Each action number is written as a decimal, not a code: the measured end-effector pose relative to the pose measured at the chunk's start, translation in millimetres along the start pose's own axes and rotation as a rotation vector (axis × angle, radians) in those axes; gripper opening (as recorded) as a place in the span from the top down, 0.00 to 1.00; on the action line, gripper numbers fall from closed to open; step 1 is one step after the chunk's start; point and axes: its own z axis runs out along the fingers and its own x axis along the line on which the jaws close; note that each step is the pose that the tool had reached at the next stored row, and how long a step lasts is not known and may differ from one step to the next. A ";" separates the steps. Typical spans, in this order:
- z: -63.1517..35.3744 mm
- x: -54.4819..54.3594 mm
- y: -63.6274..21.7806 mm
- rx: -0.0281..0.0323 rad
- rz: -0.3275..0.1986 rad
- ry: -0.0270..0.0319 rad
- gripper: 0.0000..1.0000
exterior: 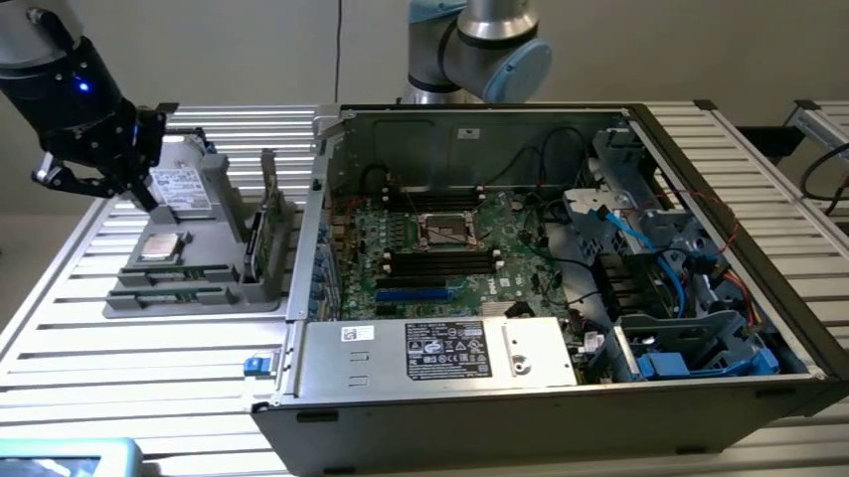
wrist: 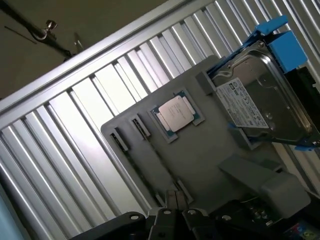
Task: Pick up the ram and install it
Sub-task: 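Pick up the ram and move it above insertion slot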
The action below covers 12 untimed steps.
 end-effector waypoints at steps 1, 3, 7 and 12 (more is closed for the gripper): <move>0.0 0.0 0.0 0.0022 -0.014 0.0013 0.89; 0.0 0.1 0.0 0.0052 -0.046 0.0067 0.89; 0.0 0.1 0.0 0.0048 -0.117 0.0125 0.89; 0.1 0.0 0.0 0.0059 -0.207 0.0222 0.89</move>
